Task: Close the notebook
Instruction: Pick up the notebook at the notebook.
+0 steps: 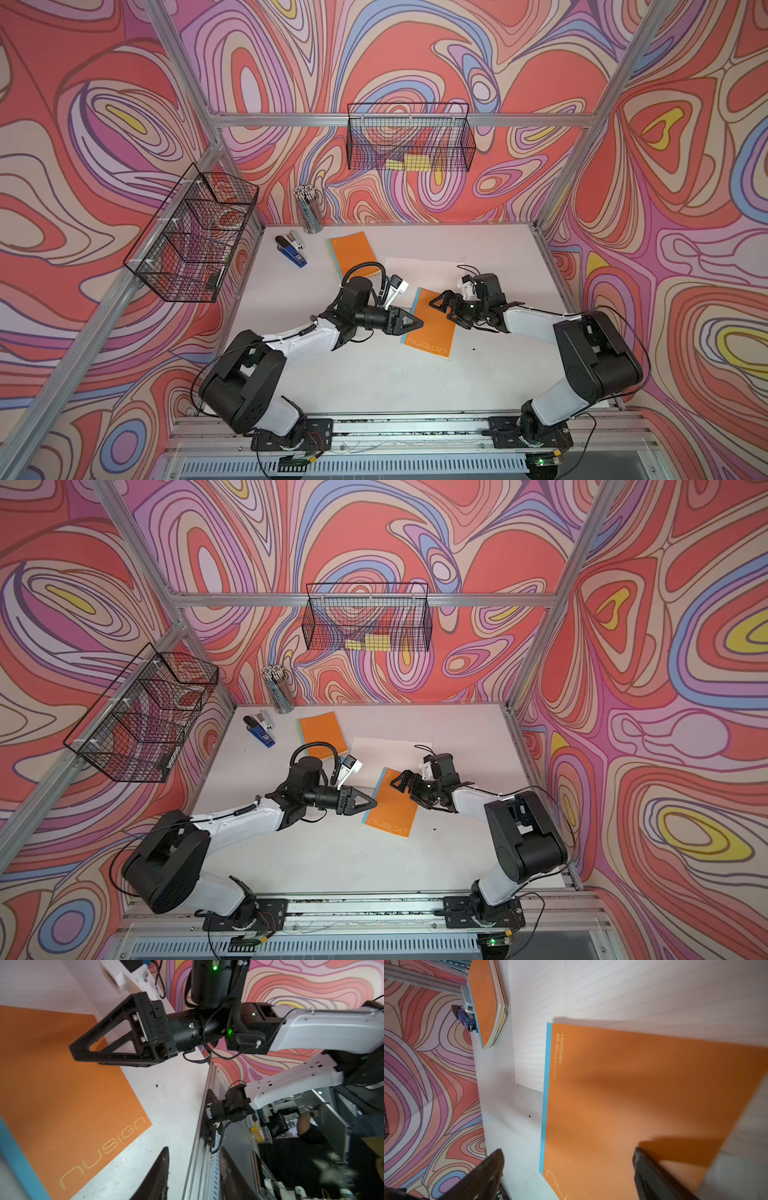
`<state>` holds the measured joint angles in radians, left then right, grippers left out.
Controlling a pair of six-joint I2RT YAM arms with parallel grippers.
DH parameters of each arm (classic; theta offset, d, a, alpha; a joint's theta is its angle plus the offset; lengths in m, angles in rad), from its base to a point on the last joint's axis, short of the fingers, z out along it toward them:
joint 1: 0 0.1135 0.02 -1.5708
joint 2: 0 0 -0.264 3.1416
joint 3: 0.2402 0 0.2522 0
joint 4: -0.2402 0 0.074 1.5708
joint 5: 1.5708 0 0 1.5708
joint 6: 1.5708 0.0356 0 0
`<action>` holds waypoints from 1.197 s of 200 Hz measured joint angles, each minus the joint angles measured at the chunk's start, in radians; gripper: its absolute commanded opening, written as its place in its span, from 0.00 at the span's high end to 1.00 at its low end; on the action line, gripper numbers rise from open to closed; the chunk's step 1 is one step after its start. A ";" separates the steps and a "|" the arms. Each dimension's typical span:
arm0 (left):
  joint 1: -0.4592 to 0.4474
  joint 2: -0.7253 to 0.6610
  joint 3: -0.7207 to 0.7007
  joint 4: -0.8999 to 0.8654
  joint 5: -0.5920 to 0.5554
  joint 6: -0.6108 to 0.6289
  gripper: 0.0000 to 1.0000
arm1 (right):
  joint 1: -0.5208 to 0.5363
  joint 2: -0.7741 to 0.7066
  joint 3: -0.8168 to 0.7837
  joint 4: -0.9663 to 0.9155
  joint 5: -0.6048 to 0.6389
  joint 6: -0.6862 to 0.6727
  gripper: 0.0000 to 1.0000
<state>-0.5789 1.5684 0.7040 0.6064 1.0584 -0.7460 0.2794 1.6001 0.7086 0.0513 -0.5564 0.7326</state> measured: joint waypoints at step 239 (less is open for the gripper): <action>0.168 0.114 0.243 -0.343 0.034 0.116 0.62 | 0.000 -0.042 -0.045 -0.013 0.002 -0.006 0.02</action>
<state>-0.4110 1.6821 0.9474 0.2638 1.0927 -0.6304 0.2794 1.5578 0.6636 0.0380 -0.5541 0.7269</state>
